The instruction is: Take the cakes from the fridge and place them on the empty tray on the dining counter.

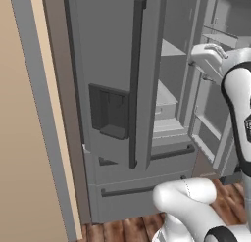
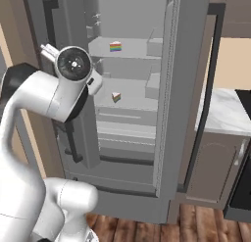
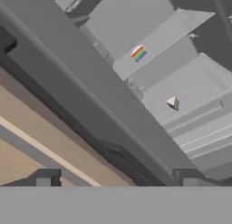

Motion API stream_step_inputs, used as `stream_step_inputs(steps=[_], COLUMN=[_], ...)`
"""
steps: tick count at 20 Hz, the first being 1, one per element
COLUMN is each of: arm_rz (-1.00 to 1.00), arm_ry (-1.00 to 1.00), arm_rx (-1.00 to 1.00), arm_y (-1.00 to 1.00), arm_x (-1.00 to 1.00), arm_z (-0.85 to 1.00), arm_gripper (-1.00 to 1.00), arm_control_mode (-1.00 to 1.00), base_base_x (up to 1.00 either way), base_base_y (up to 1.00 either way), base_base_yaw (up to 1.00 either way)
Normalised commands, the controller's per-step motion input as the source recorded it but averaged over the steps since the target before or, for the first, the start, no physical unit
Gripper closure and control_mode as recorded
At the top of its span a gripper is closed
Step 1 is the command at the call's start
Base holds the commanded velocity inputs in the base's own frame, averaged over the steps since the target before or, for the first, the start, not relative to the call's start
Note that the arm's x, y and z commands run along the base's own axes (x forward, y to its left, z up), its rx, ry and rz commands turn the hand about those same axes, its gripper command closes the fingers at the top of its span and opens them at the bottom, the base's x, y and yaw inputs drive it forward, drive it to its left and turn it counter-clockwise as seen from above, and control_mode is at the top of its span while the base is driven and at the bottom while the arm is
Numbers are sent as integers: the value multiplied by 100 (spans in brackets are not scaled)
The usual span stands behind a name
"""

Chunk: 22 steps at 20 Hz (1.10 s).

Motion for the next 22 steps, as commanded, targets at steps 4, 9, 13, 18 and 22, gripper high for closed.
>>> stream_step_inputs(steps=[4,9,13,18,22], arm_rz=[2,0,0,1,11], arm_ry=[7,0,0,1,3], arm_rx=[23,12,13,23,20], arm_y=[4,0,0,-9,-2], arm_x=[63,55,49,29,26], arm_z=[-42,-37,-26,-2,0], arm_gripper=[-100,-100,-100,-100,-100], arm_control_mode=[-100,-100,-100,-100,-100], base_base_x=[0,0,0,0,0], base_base_y=[0,0,0,0,0], base_base_yaw=[0,0,0,0,0])
